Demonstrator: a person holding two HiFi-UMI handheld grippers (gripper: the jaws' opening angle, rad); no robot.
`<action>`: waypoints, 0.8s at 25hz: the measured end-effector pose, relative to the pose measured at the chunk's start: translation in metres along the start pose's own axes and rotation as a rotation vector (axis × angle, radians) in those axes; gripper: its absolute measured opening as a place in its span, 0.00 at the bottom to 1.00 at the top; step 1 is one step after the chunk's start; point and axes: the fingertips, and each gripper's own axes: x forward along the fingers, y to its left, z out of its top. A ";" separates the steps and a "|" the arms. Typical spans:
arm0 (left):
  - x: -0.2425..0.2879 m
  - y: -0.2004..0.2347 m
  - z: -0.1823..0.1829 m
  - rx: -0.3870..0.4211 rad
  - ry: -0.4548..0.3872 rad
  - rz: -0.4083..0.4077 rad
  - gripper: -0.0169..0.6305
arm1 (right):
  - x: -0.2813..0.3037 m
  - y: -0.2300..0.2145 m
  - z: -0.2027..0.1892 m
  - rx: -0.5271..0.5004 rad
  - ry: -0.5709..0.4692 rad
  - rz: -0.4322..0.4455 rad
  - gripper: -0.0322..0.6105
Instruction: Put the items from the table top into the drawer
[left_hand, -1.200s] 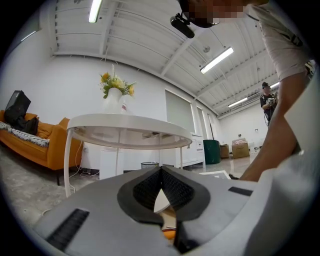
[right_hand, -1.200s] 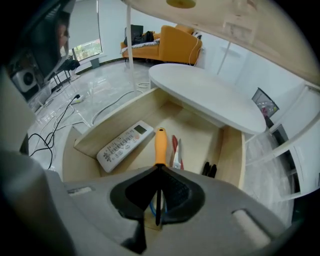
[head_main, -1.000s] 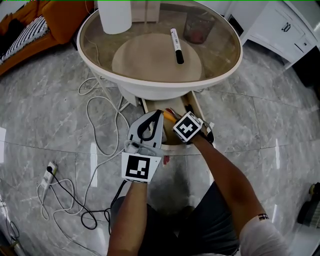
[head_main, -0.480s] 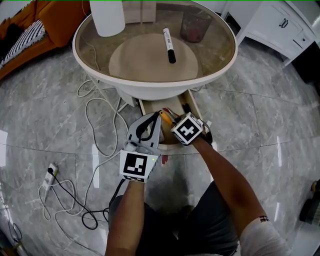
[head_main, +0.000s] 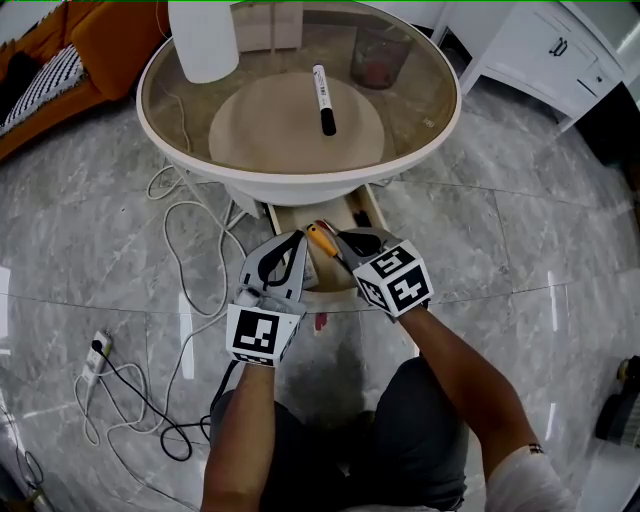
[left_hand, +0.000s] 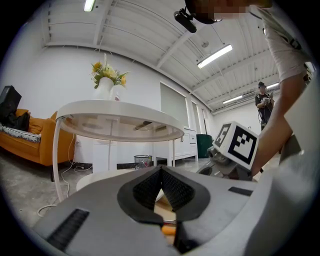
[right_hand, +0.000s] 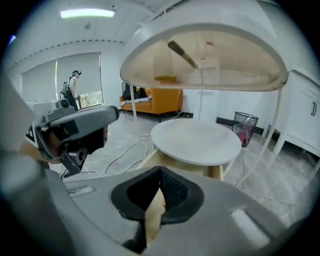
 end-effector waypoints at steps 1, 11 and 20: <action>-0.001 0.000 0.002 -0.004 -0.002 0.000 0.03 | -0.006 0.002 0.004 0.003 -0.021 0.000 0.05; -0.015 -0.008 0.052 0.031 -0.026 -0.033 0.03 | -0.073 0.032 0.055 -0.007 -0.153 0.040 0.05; -0.026 -0.019 0.090 0.050 -0.027 -0.065 0.02 | -0.109 0.051 0.117 -0.113 -0.198 0.040 0.05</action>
